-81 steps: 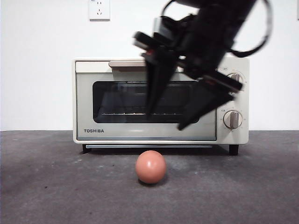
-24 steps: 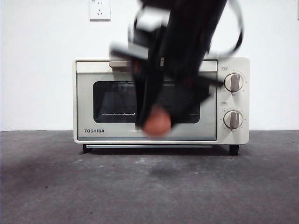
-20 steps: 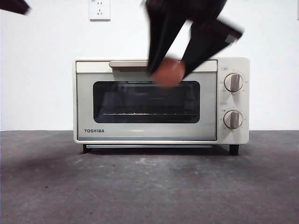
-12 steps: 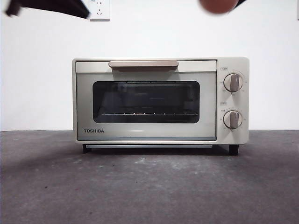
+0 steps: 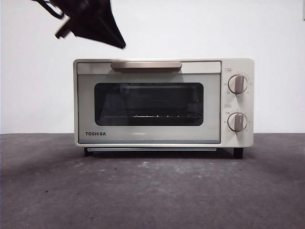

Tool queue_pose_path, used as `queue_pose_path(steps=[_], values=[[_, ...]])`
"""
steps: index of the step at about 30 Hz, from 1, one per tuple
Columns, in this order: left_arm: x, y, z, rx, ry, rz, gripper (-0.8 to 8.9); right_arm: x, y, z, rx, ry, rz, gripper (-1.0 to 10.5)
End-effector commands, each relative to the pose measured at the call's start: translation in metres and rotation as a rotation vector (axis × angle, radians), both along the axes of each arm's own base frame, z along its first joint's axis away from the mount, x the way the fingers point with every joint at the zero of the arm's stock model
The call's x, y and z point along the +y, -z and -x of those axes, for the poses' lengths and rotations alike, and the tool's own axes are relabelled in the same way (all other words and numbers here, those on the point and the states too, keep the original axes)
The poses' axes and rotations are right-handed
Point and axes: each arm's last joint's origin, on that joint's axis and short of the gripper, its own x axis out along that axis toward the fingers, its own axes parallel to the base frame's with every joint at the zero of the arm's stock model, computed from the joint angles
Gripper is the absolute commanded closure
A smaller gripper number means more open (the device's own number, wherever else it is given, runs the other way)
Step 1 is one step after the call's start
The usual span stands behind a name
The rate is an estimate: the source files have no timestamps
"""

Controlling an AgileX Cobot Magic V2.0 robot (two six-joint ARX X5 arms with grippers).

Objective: Eggoven

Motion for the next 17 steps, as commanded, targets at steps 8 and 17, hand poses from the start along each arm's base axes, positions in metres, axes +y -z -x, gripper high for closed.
queue_pose_path(steps=[8, 17], values=[[-0.021, 0.019, -0.020, -0.022, 0.002, -0.056, 8.08, -0.014, -0.012, 0.014, -0.061, -0.008, -0.062, 9.4], [-0.026, 0.024, -0.020, -0.015, 0.027, -0.079, 8.08, -0.017, -0.012, 0.017, -0.058, -0.008, -0.058, 9.4]])
